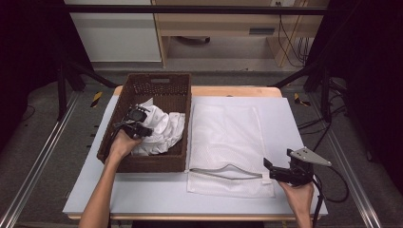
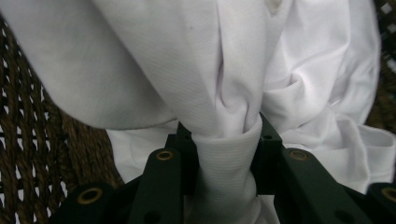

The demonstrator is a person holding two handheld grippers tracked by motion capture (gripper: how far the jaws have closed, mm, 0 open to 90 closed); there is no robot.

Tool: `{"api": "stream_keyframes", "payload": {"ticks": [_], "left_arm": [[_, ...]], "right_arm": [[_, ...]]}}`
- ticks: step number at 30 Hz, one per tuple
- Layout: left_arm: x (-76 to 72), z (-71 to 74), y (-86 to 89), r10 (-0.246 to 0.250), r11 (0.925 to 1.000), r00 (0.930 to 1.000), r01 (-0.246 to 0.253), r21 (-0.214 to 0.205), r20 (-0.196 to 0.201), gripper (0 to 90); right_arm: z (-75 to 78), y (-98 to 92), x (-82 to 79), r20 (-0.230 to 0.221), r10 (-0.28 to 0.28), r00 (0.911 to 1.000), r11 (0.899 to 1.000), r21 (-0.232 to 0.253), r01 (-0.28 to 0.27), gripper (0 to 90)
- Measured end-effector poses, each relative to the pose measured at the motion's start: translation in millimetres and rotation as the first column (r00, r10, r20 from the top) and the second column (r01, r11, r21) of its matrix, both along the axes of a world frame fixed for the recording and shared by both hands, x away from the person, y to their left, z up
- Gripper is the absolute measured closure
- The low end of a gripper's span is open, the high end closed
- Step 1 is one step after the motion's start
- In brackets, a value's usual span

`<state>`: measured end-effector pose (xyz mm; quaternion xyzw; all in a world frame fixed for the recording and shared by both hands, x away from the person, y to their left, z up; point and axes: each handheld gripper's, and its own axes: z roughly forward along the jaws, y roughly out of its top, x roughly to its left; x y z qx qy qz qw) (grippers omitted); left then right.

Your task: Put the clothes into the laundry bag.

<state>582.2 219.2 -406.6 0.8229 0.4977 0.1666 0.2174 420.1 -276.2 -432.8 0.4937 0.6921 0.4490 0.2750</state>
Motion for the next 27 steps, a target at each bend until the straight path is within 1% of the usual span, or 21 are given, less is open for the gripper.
{"api": "stream_keyframes", "payload": {"ticks": [3, 6, 9, 12, 13, 15, 16, 17, 18, 19, 21, 22, 23, 24, 26, 27], "left_arm": [[-3.8, 6.5, 1.0, -0.009, 0.9996, 0.9985, 0.01, -0.026, 0.055, 69.8], [-7.5, 12.9, 2.4, -0.011, 0.9989, 0.9935, 0.016, -0.044, 0.113, 70.0], [-11.6, 21.4, 5.4, -0.001, 0.9973, 0.9842, 0.014, -0.072, 0.177, 70.2], [-17.5, 30.4, 8.6, 0.01, 0.9946, 0.971, 0.015, -0.103, 0.239, 70.3], [-19.8, 33.4, 10.1, 0.016, 0.9929, 0.9659, 0.015, -0.118, 0.258, 70.3], [-24.6, 39.6, 13.3, 0.034, 0.987, 0.9541, 0.015, -0.16, 0.298, 70.3], [-30.0, 46.7, 17.4, 0.049, 0.9799, 0.9405, 0.02, -0.199, 0.336, 70.3], [-30.0, 46.7, 17.4, 0.049, 0.9799, 0.9405, 0.02, -0.199, 0.336, 70.3], [-31.8, 49.6, 19.2, 0.057, 0.976, 0.9368, 0.021, -0.217, 0.345, 70.3], [-33.9, 53.8, 21.0, 0.068, 0.9725, 0.9299, 0.019, -0.232, 0.361, 70.3], [-38.5, 63.0, 23.8, 0.088, 0.9652, 0.9122, 0.021, -0.261, 0.4, 70.3], [-40.8, 68.3, 25.0, 0.091, 0.962, 0.9065, 0.027, -0.272, 0.412, 70.3], [-42.9, 73.5, 25.4, 0.096, 0.959, 0.8966, 0.033, -0.281, 0.432, 70.3], [-45.3, 78.9, 25.2, 0.098, 0.9544, 0.8915, 0.041, -0.296, 0.442, 70.3], [-50.1, 90.8, 24.0, 0.104, 0.9473, 0.8747, 0.058, -0.315, 0.473, 70.3], [-51.7, 96.0, 23.4, 0.105, 0.9447, 0.8681, 0.065, -0.322, 0.485, 70.3]], "right_arm": [[-0.3, -1.0, -0.5, -0.002, -0.001, 1.0, 1.0, 0.002, 0.001, 5.2], [-0.6, -1.3, -0.8, -0.005, -0.001, 1.0, 1.0, 0.003, 0.001, 5.2], [-0.4, -1.3, -0.9, -0.003, -0.001, 1.0, 1.0, 0.003, 0.002, 5.2], [-0.2, -1.6, -1.1, -0.003, -0.004, 1.0, 1.0, 0.006, 0.004, 5.2], [-0.1, -1.9, -1.3, -0.004, -0.004, 1.0, 1.0, 0.005, 0.004, 5.2], [0.1, -2.2, -1.4, -0.001, -0.003, 1.0, 1.0, 0.006, 0.003, 5.2], [0.1, -1.9, -1.4, -0.001, -0.003, 1.0, 1.0, 0.007, 0.003, 5.2], [0.1, -1.9, -1.4, -0.001, -0.003, 1.0, 1.0, 0.007, 0.003, 5.2], [0.1, -1.0, -1.3, -0.002, -0.002, 1.0, 1.0, 0.007, 0.002, 5.2], [-0.1, -0.8, -1.1, 0.0, 0.0, 1.0, 1.0, 0.005, 0.0, 5.2], [-0.6, 0.2, -0.6, -0.003, 0.001, 1.0, 1.0, 0.002, -0.001, 5.2], [-0.8, 0.6, -0.4, -0.005, 0.002, 1.0, 1.0, 0.003, -0.002, 5.2], [-1.1, 1.1, -0.1, -0.005, 0.001, 1.0, 1.0, 0.002, -0.001, 5.2], [-1.3, 1.3, 0.1, -0.004, 0.001, 1.0, 1.0, 0.001, -0.001, 5.2], [-1.1, 1.1, -0.1, -0.004, 0.002, 1.0, 1.0, 0.001, -0.002, 5.2], [-0.8, 0.9, -0.4, -0.005, 0.002, 1.0, 1.0, 0.004, -0.002, 5.2]]}}
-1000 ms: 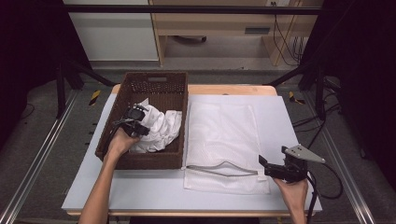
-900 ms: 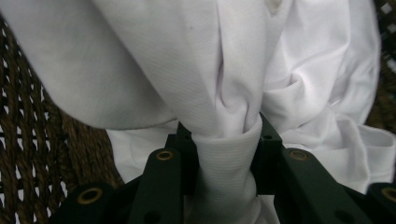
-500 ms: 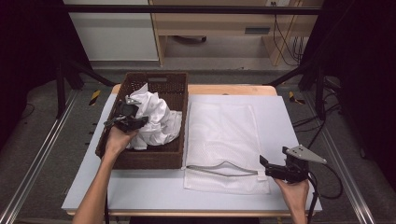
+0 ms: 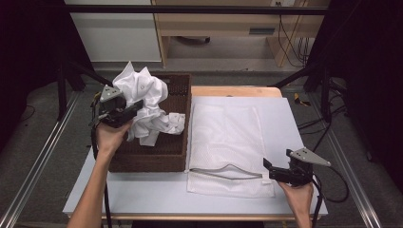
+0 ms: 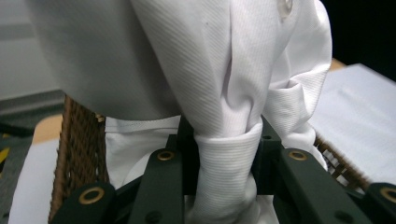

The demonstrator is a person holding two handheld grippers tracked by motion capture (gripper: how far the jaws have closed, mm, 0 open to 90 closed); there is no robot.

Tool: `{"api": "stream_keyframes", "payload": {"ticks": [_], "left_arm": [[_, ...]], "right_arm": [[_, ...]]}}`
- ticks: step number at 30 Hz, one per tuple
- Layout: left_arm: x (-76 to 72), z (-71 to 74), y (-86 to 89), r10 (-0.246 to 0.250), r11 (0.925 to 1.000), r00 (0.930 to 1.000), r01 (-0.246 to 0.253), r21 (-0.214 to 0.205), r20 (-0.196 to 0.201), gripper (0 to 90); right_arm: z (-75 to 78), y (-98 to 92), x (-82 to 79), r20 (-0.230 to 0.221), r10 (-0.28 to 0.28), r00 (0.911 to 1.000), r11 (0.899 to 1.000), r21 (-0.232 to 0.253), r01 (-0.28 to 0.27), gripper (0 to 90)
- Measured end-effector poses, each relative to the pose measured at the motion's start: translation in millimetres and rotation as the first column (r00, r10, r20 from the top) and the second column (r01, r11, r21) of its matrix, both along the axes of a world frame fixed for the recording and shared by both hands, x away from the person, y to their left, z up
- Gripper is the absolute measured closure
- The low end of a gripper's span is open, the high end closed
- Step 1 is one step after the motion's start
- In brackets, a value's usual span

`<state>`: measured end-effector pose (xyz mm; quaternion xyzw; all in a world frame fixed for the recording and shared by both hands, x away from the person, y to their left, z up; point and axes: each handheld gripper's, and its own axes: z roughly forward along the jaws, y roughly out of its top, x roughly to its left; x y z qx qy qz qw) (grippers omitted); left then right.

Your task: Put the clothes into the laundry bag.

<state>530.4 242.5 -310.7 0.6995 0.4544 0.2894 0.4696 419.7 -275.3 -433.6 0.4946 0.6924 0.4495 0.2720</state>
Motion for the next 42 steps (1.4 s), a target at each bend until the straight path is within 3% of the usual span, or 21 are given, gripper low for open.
{"api": "stream_keyframes", "payload": {"ticks": [8, 19, 31, 42], "left_arm": [[-11.9, 37.4, -3.0, -0.006, 0.9963, 0.9954, 0.014, -0.085, 0.096, 70.5], [-23.7, 79.3, -6.5, 0.005, 0.9907, 0.9811, 0.021, -0.135, 0.193, 70.5], [-30.2, 117.6, -7.3, 0.022, 0.9873, 0.9661, 0.02, -0.157, 0.257, 70.6], [-45.6, 153.3, -10.3, 0.018, 0.9803, 0.946, 0.047, -0.192, 0.324, 70.6]], "right_arm": [[0.6, -0.7, -0.2, 0.005, -0.001, 1.0, 1.0, 0.006, 0.001, 5.2], [0.6, -0.7, -0.2, 0.005, 0.001, 1.0, 1.0, 0.001, -0.001, 5.2], [0.2, -1.1, 0.2, 0.005, 0.0, 1.0, 1.0, 0.005, 0.0, 5.2], [0.7, -2.0, -0.2, 0.008, 0.001, 1.0, 1.0, 0.007, -0.001, 5.2]]}}
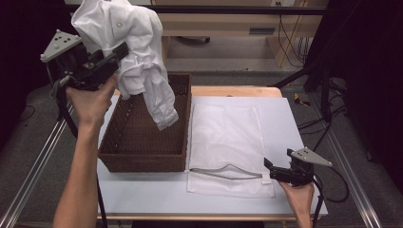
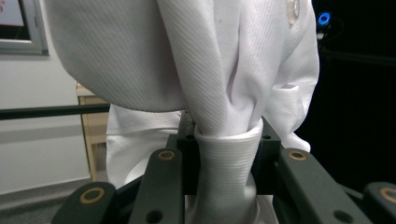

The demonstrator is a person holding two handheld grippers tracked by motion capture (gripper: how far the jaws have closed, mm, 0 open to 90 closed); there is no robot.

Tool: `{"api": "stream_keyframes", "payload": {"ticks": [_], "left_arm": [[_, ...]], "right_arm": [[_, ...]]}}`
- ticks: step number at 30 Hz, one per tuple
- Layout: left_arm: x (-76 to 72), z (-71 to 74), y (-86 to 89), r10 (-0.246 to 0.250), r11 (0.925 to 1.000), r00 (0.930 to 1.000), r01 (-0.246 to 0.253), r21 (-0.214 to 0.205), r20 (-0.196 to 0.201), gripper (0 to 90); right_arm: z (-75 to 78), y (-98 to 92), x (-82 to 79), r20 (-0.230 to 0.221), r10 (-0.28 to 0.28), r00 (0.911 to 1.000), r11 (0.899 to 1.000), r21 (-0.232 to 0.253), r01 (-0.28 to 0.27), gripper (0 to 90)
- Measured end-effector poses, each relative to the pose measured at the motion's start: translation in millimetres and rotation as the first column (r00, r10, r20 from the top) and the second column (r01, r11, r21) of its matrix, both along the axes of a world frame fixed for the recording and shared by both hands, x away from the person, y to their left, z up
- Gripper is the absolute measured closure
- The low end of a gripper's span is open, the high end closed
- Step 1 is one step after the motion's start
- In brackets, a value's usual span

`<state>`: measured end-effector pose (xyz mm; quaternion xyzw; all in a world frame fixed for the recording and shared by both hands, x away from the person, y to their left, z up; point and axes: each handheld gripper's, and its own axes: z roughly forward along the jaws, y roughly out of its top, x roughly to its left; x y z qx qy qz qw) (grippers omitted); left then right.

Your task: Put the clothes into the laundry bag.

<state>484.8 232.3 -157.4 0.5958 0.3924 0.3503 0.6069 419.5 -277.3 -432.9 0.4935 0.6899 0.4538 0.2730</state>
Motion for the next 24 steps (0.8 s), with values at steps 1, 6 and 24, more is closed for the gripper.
{"api": "stream_keyframes", "payload": {"ticks": [1, 6, 24], "left_arm": [[-1.2, 2.1, -0.7, -0.003, 1.0, 1.0, 0.003, -0.001, 0.002, 70.6], [-9.7, 15.5, -10.4, -0.019, 0.9998, 0.9994, 0.019, 0.003, 0.03, 70.6], [-29.0, 34.6, -76.2, -0.177, 0.984, 0.9807, 0.178, -0.007, 0.083, 70.4]], "right_arm": [[0.0, 0.0, 0.1, 0.0, 0.0, 1.0, 1.0, 0.001, 0.0, 5.2], [0.2, 0.4, -0.2, 0.002, 0.0, 1.0, 1.0, -0.002, 0.0, 5.2], [4.7, -3.5, -3.5, 0.016, -0.003, 0.9999, 1.0, 0.011, 0.002, 5.7]]}}
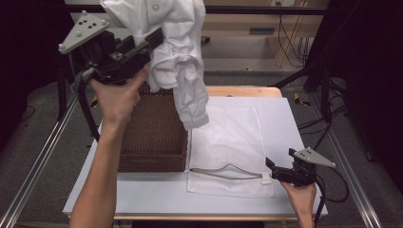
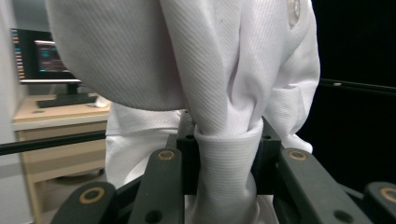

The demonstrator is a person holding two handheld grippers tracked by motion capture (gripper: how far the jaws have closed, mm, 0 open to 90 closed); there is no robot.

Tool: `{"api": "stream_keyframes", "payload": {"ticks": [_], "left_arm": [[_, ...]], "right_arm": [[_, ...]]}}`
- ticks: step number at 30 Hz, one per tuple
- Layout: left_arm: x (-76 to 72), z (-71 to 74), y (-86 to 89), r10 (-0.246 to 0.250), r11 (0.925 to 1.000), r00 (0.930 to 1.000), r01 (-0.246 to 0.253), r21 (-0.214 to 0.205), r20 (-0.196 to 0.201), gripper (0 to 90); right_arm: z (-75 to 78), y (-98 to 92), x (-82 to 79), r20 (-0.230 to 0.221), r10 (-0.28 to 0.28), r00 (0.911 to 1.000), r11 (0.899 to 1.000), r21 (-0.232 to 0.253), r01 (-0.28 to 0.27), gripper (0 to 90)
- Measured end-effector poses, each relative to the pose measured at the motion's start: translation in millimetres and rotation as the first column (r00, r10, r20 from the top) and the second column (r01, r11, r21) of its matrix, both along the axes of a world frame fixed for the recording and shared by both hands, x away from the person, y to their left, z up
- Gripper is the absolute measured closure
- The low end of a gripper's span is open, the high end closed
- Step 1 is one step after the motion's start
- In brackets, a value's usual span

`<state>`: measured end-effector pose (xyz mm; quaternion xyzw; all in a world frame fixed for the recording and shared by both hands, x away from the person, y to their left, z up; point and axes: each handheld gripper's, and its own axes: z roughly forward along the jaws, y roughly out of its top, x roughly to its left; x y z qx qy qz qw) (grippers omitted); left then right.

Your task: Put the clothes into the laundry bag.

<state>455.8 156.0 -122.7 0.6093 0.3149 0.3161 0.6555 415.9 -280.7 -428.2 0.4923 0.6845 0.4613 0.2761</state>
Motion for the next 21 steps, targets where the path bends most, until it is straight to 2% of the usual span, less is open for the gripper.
{"api": "stream_keyframes", "payload": {"ticks": [4, 9, 14, 18, 21], "left_arm": [[0.2, -6.6, -23.0, -0.048, 0.9987, 0.9989, 0.048, 0.02, 0.002, 70.3], [1.8, -22.6, -51.2, -0.102, 0.9939, 0.9948, 0.102, 0.044, -0.001, 70.1], [2.1, -45.4, -80.6, -0.162, 0.9838, 0.9861, 0.164, 0.073, -0.038, 70.0], [4.1, -65.0, -102.1, -0.198, 0.9758, 0.978, 0.203, 0.082, -0.067, 69.9], [6.5, -80.1, -118.0, -0.214, 0.9687, 0.9726, 0.223, 0.108, -0.09, 69.8]], "right_arm": [[0.5, -1.7, -0.7, 0.0, -0.001, 1.0, 1.0, 0.001, 0.001, 6.4], [0.8, -4.5, -1.5, 0.007, -0.001, 1.0, 1.0, 0.004, 0.001, 6.6], [0.8, -6.9, -2.3, 0.009, -0.005, 0.9999, 1.0, 0.003, 0.005, 7.0], [0.8, -8.7, -3.7, 0.006, -0.007, 1.0, 1.0, 0.007, 0.007, 7.9], [0.7, -9.7, -4.5, 0.006, -0.006, 1.0, 1.0, 0.008, 0.006, 8.6]]}}
